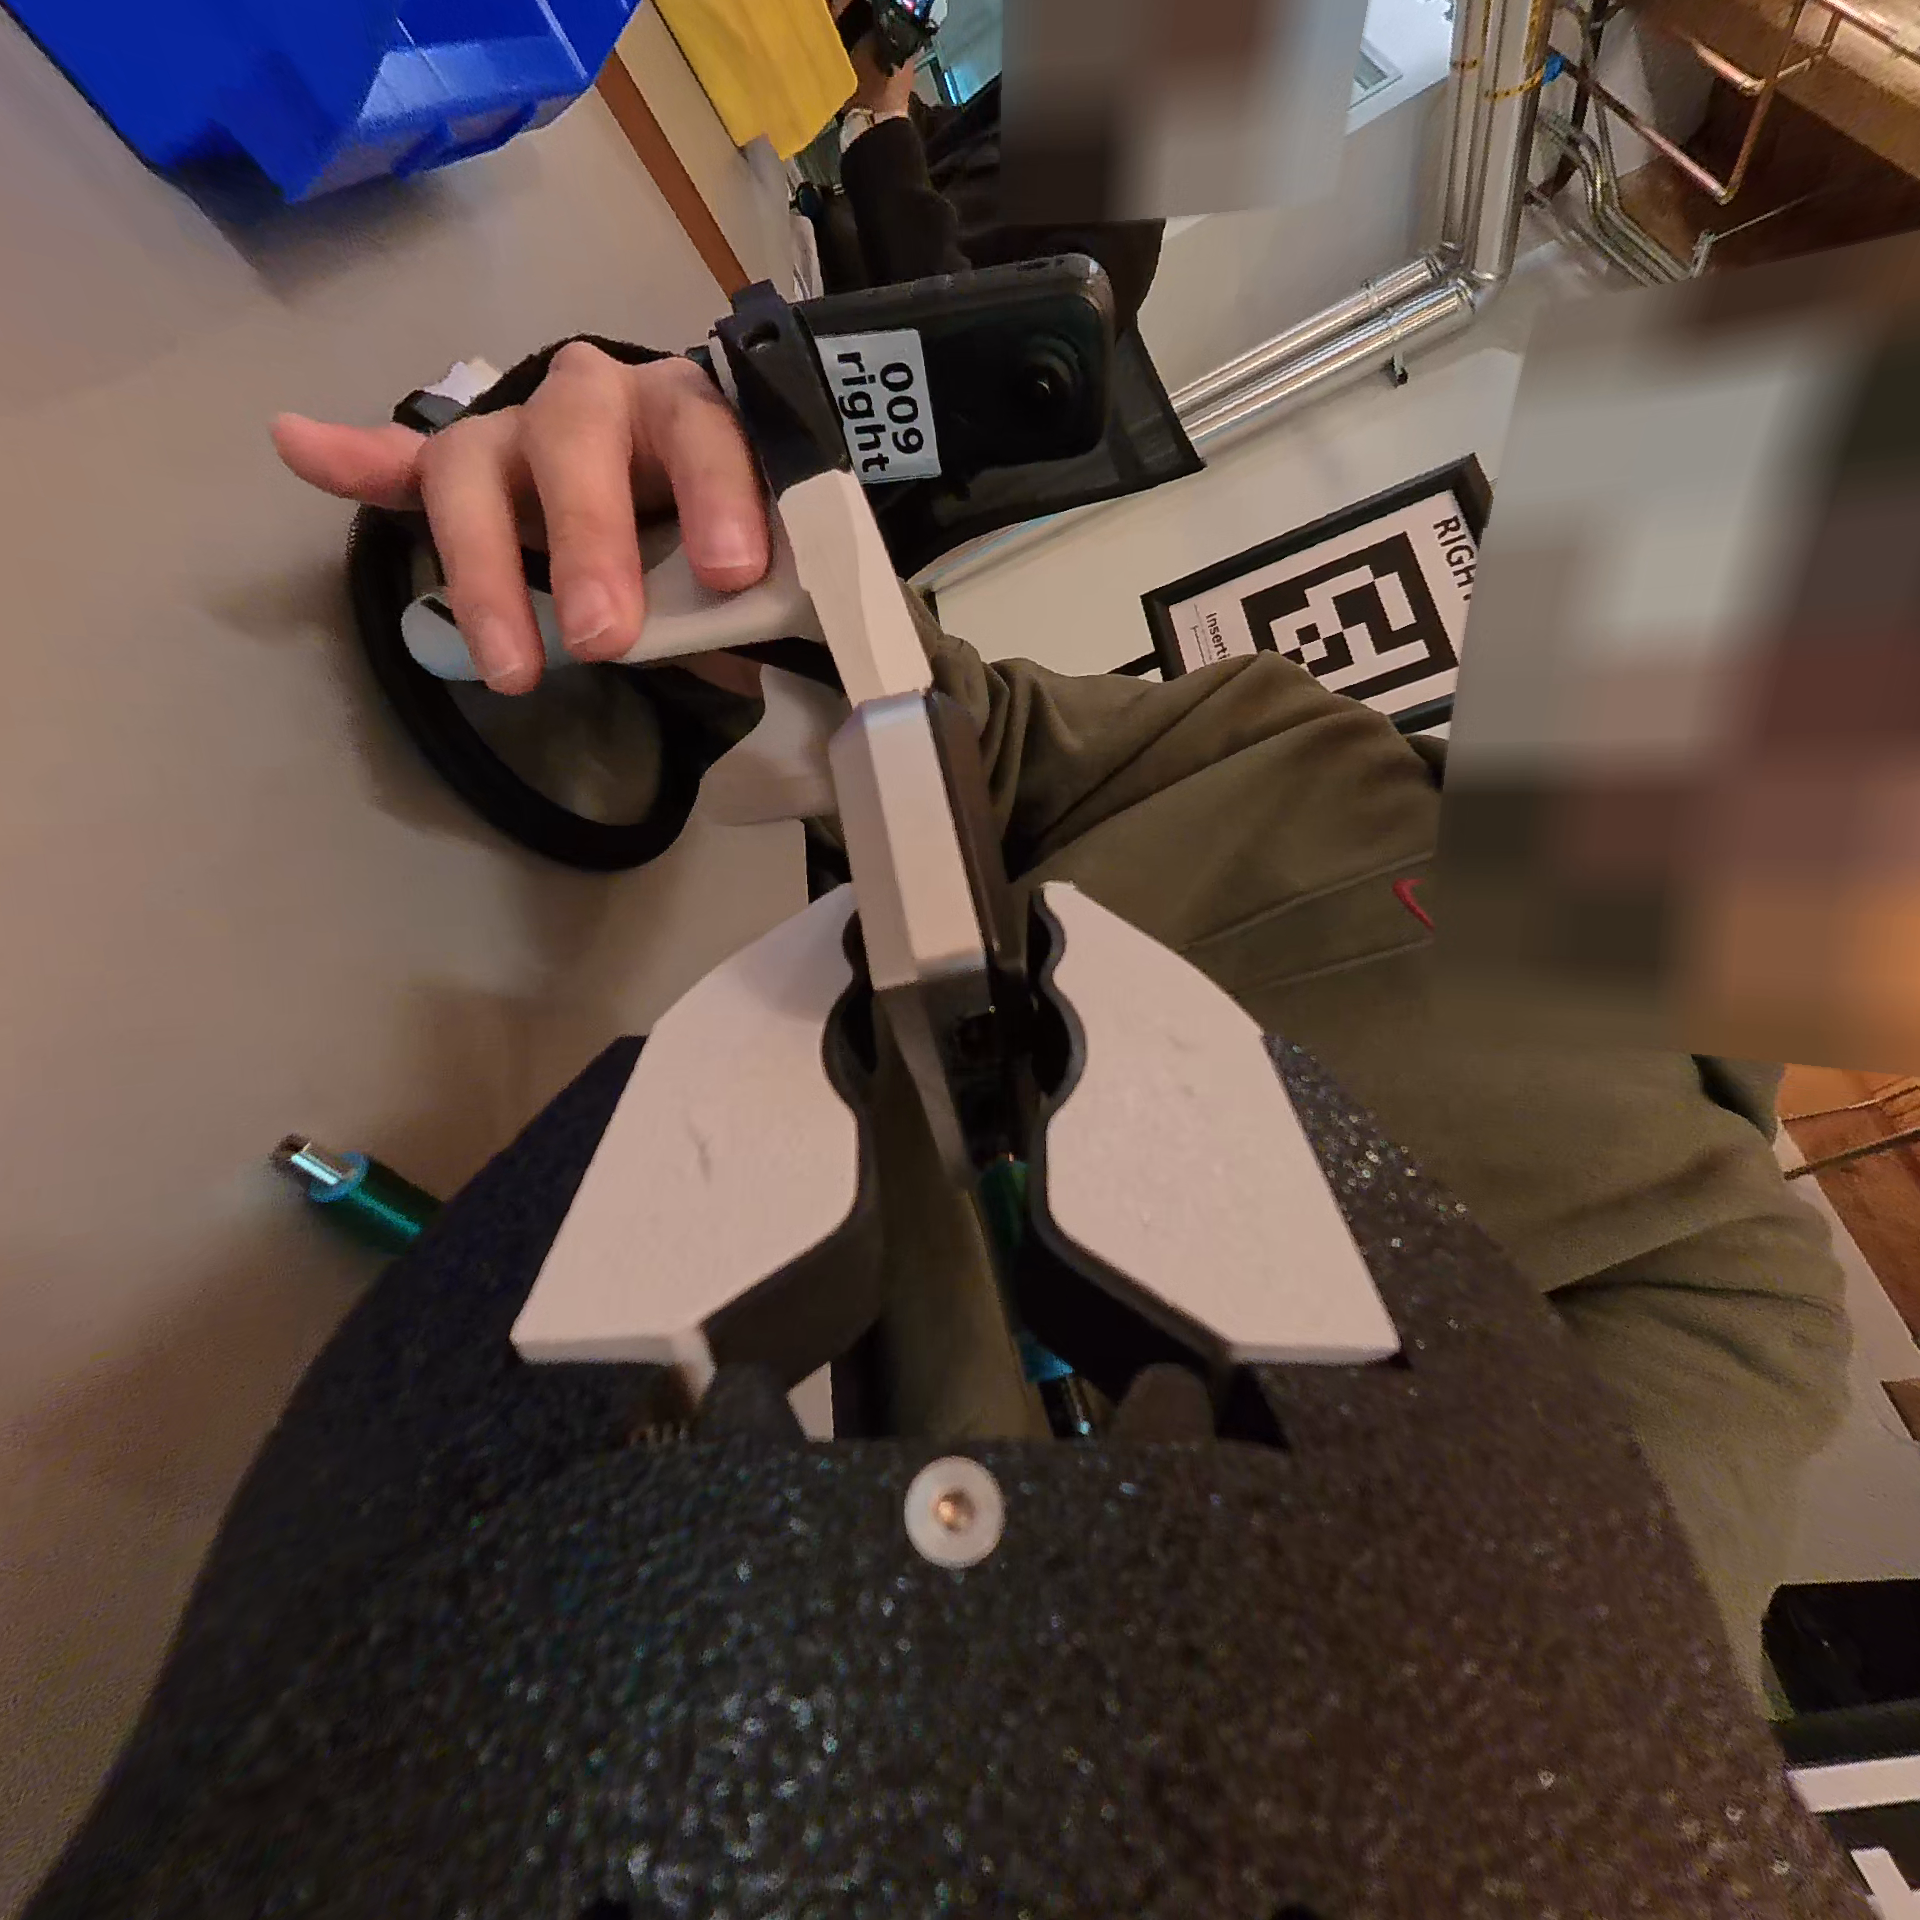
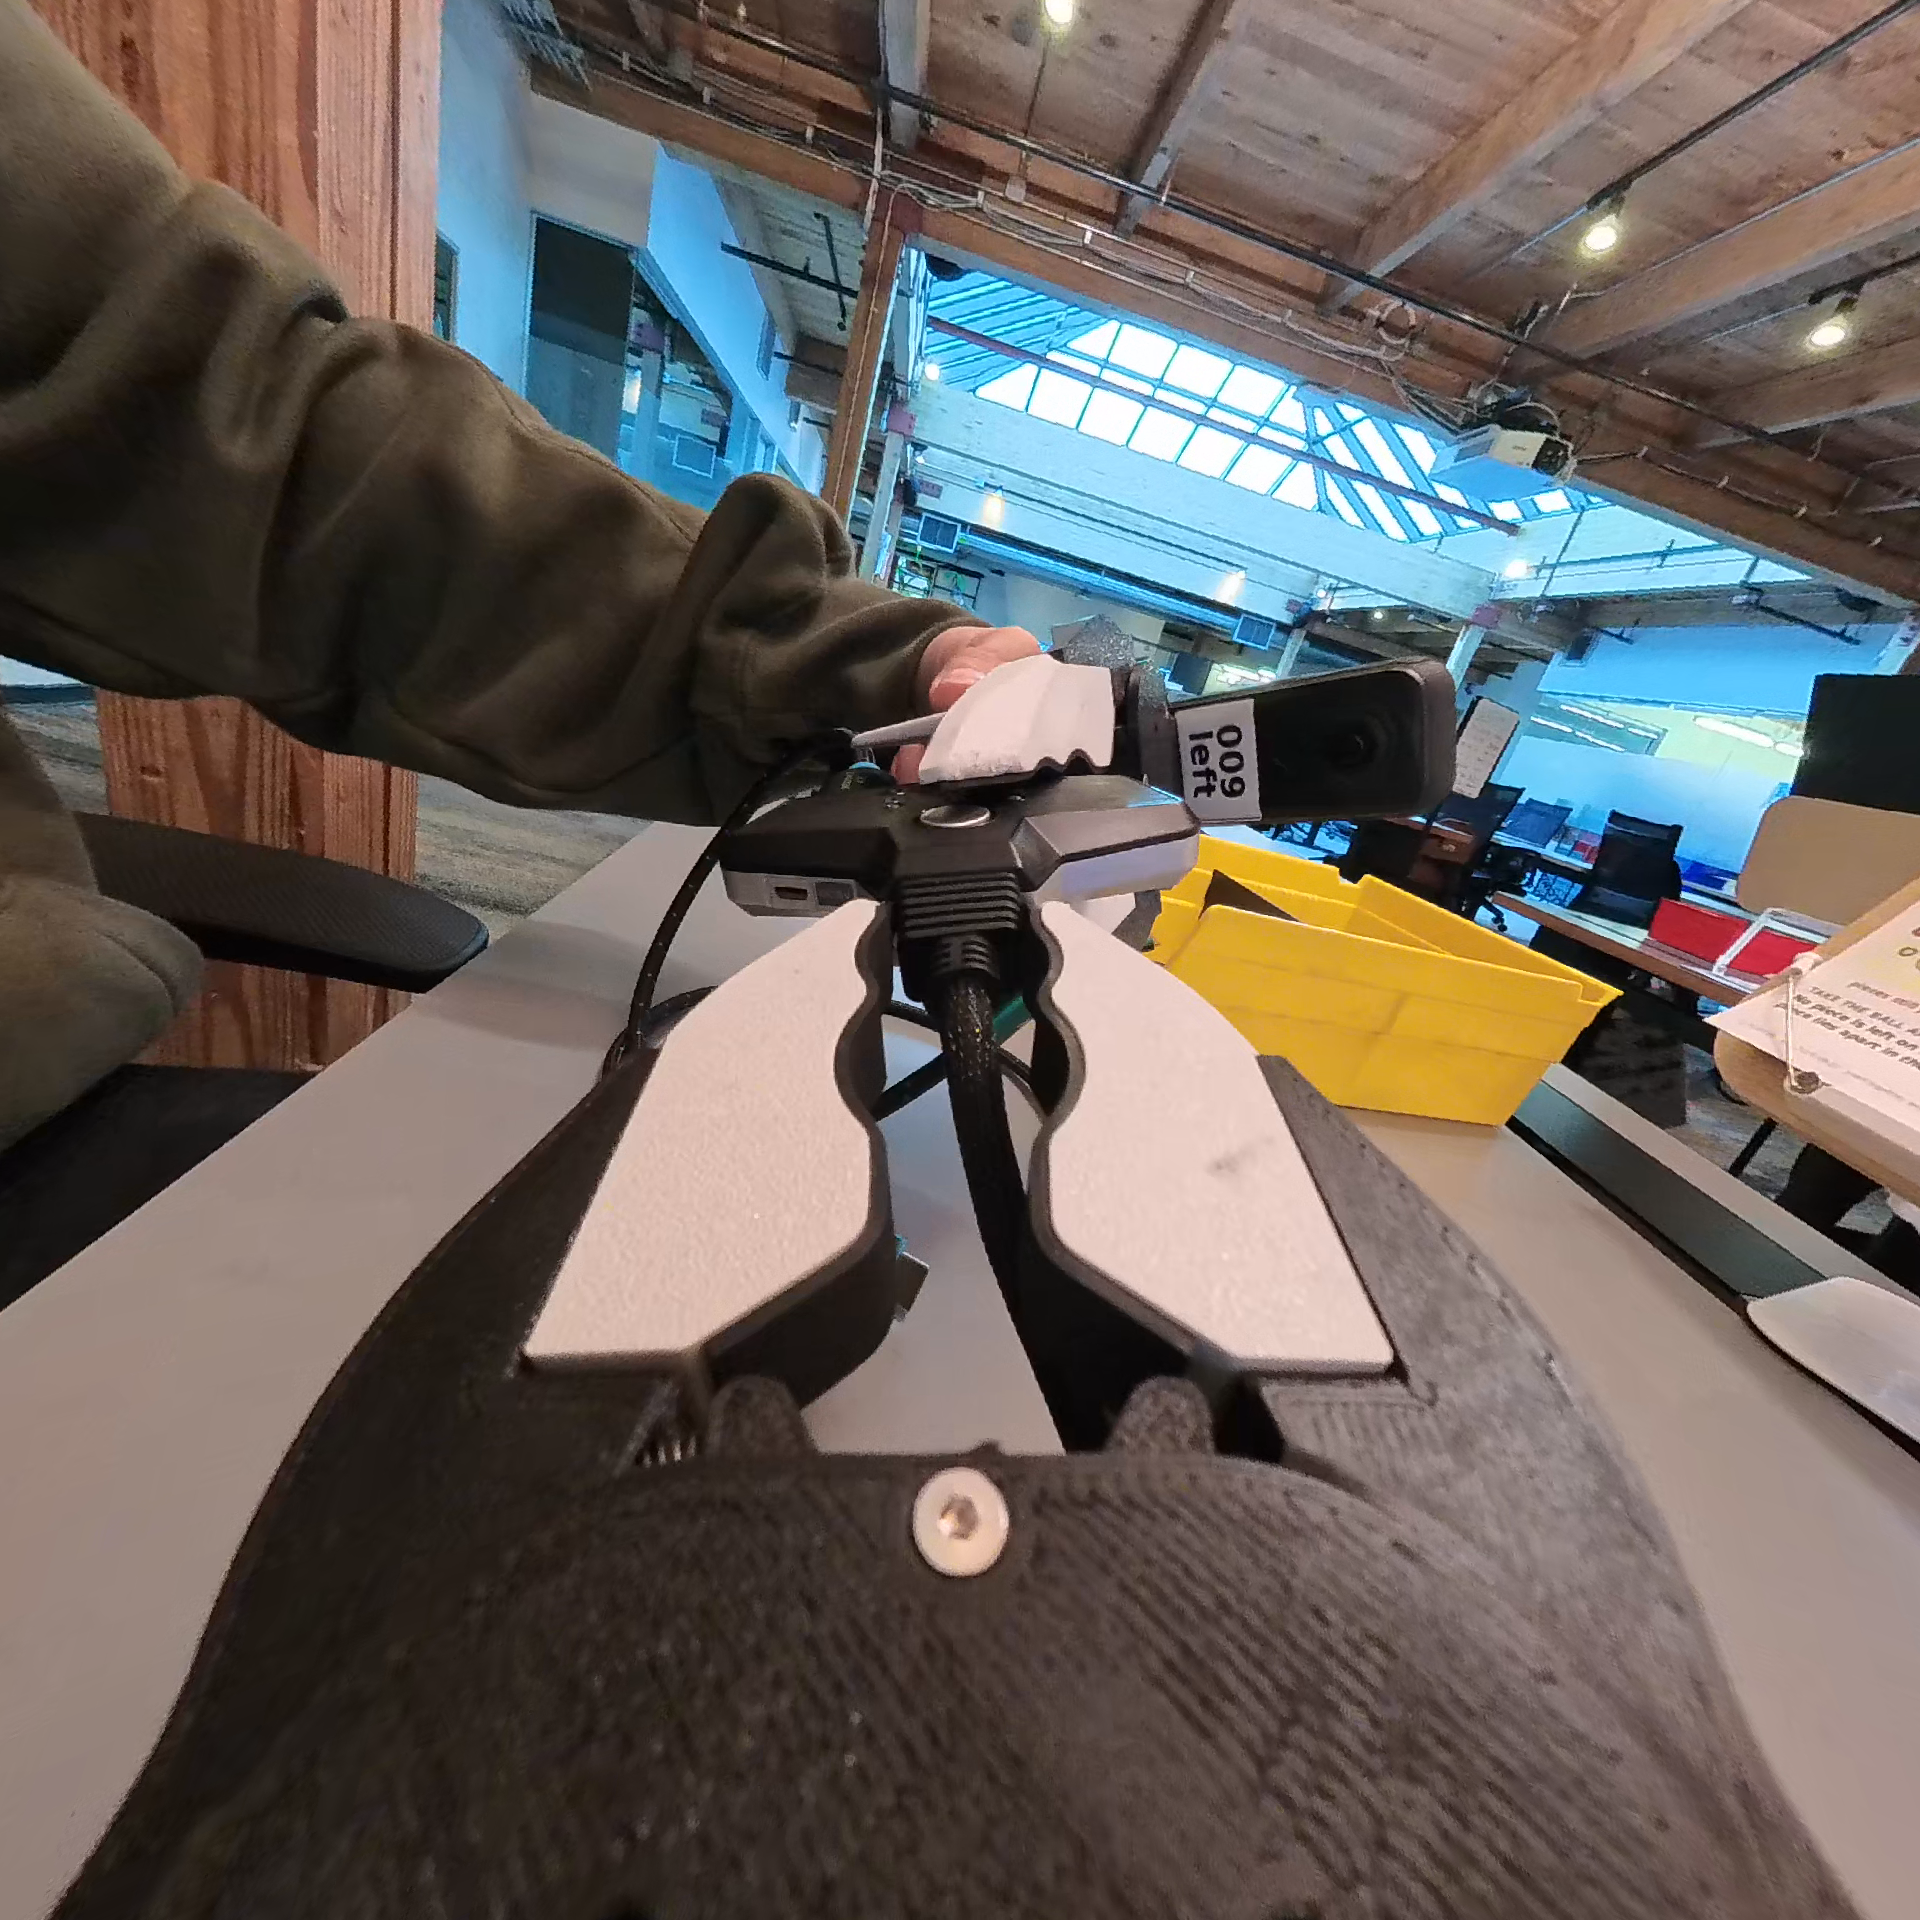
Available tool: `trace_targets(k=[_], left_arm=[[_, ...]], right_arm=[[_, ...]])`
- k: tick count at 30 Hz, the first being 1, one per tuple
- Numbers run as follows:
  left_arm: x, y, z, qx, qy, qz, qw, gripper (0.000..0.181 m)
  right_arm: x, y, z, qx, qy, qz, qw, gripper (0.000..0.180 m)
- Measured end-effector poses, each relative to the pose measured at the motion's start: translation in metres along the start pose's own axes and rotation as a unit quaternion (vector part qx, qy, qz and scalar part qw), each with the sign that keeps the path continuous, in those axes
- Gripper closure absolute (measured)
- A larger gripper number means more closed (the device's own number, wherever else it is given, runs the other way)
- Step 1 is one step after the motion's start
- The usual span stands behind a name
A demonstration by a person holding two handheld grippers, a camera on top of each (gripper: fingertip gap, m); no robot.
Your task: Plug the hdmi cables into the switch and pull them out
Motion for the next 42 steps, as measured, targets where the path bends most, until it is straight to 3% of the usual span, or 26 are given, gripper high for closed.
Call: trace_targets(k=[22, 29, 31, 34, 38, 42], left_arm=[[0.001, -0.001, -0.004, -0.007, -0.003, -0.019, 1.000, 0.154], [0.024, 0.027, -0.027, 0.055, -0.106, -0.176, 0.977, 0.133], [0.040, 0.048, -0.033, 0.103, -0.175, -0.232, 0.951, 0.137], [0.043, 0.081, -0.027, 0.148, -0.267, -0.386, 0.871, 0.139], [0.002, 0.094, 0.014, 0.025, -0.343, -0.552, 0.760, 0.142], [-0.033, 0.078, 0.051, -0.051, -0.416, -0.616, 0.667, 0.135]], right_arm=[[0.002, 0.002, 0.002, 0.005, -0.015, -0.005, 1.000, 0.157], [0.009, 0.020, 0.002, -0.008, -0.035, -0.022, 0.999, 0.157], [0.010, 0.027, 0.003, -0.008, -0.041, -0.030, 0.999, 0.157], [0.011, 0.039, 0.003, 0.003, -0.052, -0.048, 0.998, 0.157], [0.011, 0.041, 0.005, 0.004, -0.056, -0.057, 0.997, 0.157], [0.010, 0.040, 0.005, 0.003, -0.055, -0.057, 0.997, 0.157]])
Point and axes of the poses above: each gripper's, where its closed fingertips meet, y back along the fingers, z out of its underside, x = y × z across the jaws, the point moved 8 cm from there along y, back along the fingers, and after that the axes turned 10 degrees about -z, right-handed, at the moved point
